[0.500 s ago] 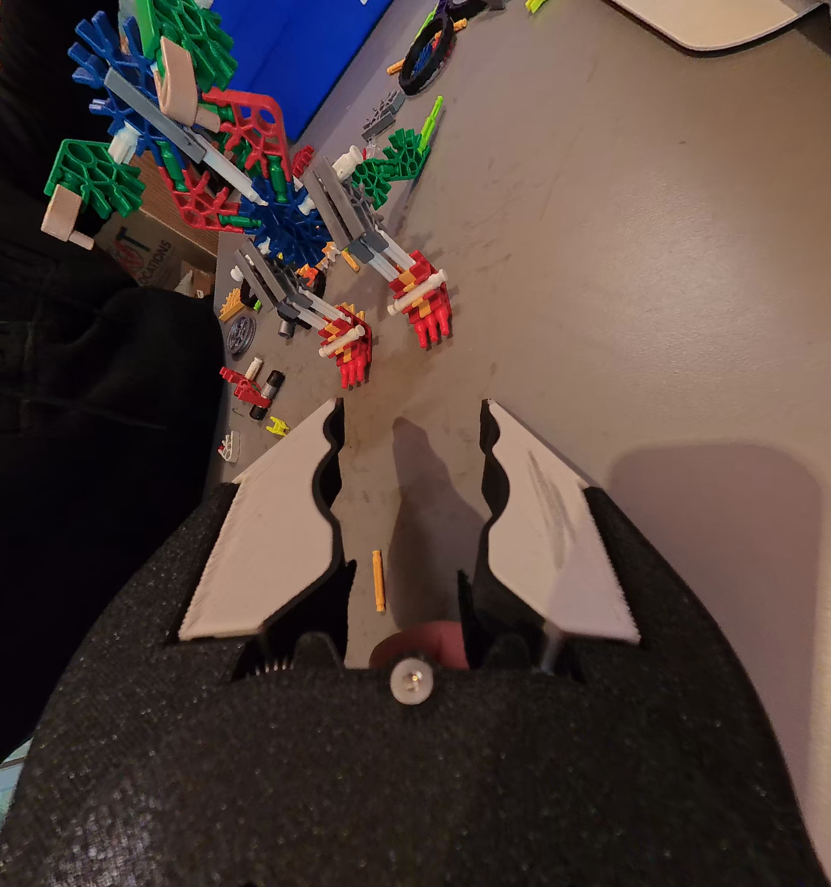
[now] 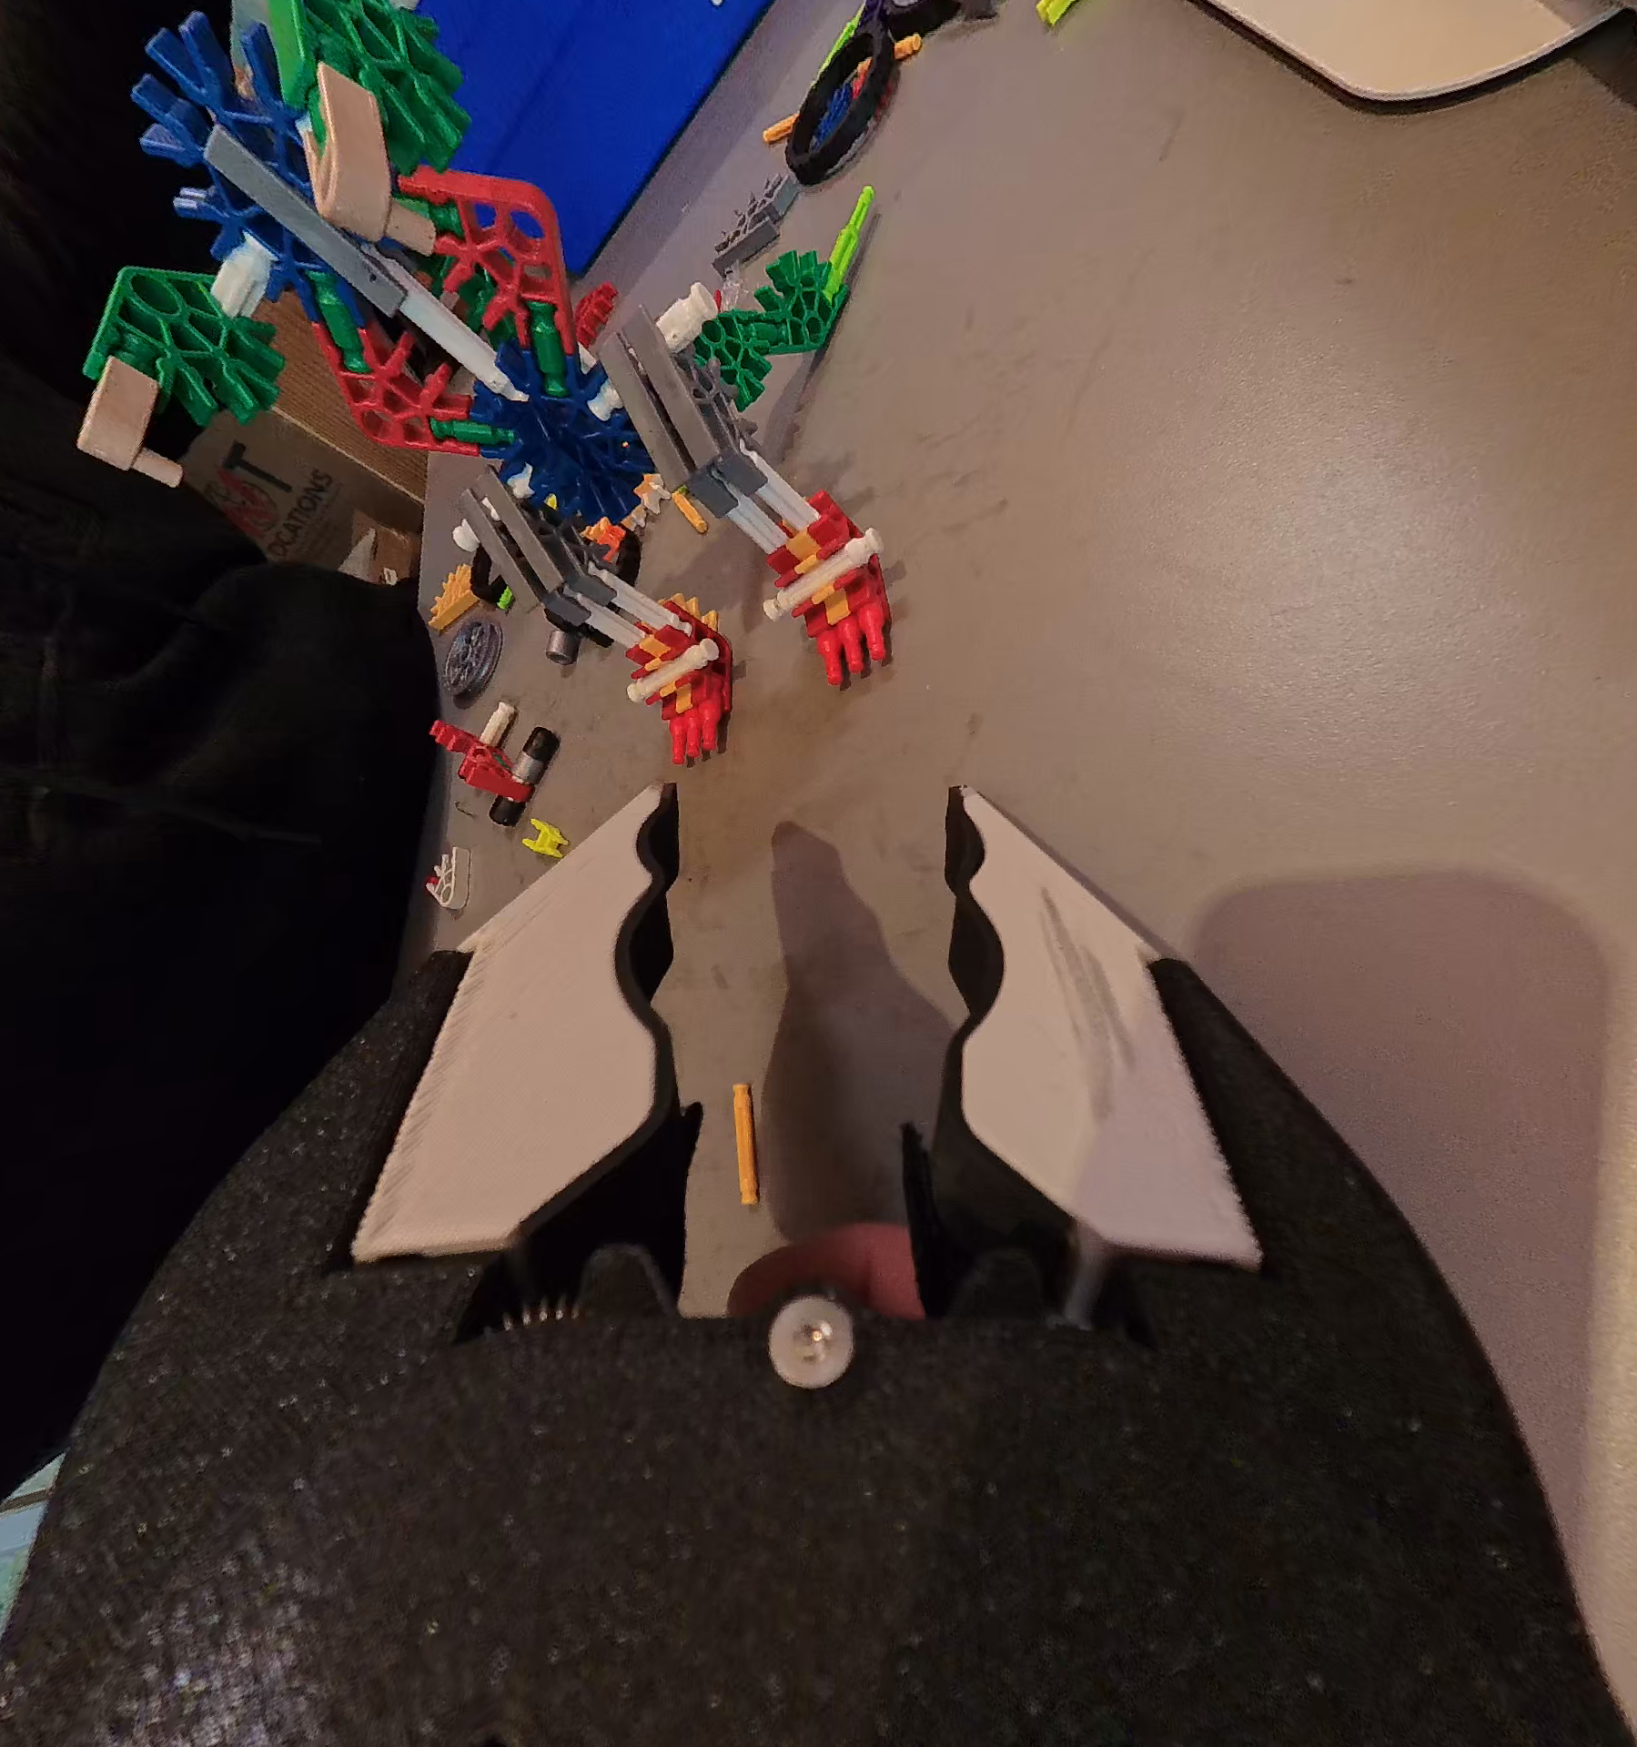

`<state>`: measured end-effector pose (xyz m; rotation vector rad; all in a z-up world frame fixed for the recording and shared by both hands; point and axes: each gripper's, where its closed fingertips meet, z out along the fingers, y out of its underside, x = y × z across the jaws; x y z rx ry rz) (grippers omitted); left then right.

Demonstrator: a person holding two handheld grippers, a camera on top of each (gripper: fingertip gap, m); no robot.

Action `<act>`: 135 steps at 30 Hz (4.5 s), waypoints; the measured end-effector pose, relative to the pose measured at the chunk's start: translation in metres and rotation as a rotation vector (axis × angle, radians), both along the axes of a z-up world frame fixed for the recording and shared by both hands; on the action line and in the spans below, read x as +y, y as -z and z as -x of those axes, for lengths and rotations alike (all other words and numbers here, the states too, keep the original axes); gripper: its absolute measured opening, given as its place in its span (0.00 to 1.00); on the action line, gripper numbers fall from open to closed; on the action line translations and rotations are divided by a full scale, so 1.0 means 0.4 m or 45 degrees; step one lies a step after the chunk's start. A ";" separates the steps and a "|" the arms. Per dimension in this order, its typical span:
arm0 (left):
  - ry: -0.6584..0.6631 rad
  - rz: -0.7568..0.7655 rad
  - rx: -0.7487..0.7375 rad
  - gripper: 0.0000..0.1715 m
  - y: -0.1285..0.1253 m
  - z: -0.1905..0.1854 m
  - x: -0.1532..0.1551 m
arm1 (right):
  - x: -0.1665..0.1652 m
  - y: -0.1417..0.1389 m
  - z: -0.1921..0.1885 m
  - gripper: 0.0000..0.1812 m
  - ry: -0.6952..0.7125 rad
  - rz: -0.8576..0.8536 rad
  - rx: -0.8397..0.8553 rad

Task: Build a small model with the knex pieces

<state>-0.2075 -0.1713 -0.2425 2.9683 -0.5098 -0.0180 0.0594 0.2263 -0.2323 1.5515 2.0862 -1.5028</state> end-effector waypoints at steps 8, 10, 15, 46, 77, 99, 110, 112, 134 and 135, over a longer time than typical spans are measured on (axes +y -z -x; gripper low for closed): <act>0.012 -0.042 -0.005 0.06 -0.012 0.000 0.018 | 0.000 0.000 0.000 0.31 0.000 0.002 -0.001; 0.019 -0.037 0.000 0.06 -0.013 0.000 0.019 | 0.000 0.000 0.000 0.31 0.000 0.002 -0.001; 0.031 -0.034 0.006 0.05 -0.010 0.001 0.023 | 0.000 0.000 0.000 0.31 0.000 0.000 0.000; -0.052 -0.182 0.141 0.13 -0.070 0.095 0.031 | 0.000 0.000 0.000 0.31 0.000 0.000 0.000; 0.040 -0.310 0.357 0.05 -0.069 0.222 0.149 | 0.000 0.001 0.000 0.31 0.000 -0.006 0.004; -0.047 -0.014 0.274 0.20 -0.013 0.218 0.039 | 0.000 0.001 0.000 0.31 0.000 -0.008 0.006; 0.005 -0.018 0.265 0.04 0.006 0.218 0.065 | 0.000 0.000 0.000 0.31 0.000 -0.008 0.006; 0.018 -0.043 0.272 0.03 0.002 0.220 0.077 | 0.000 0.000 0.000 0.31 0.001 -0.008 0.006; -0.029 -0.231 0.350 0.13 -0.067 0.266 0.114 | 0.000 0.001 0.000 0.31 0.001 -0.008 0.006; -0.031 -0.220 0.351 0.13 -0.064 0.265 0.109 | 0.000 0.001 0.000 0.31 0.001 -0.008 0.006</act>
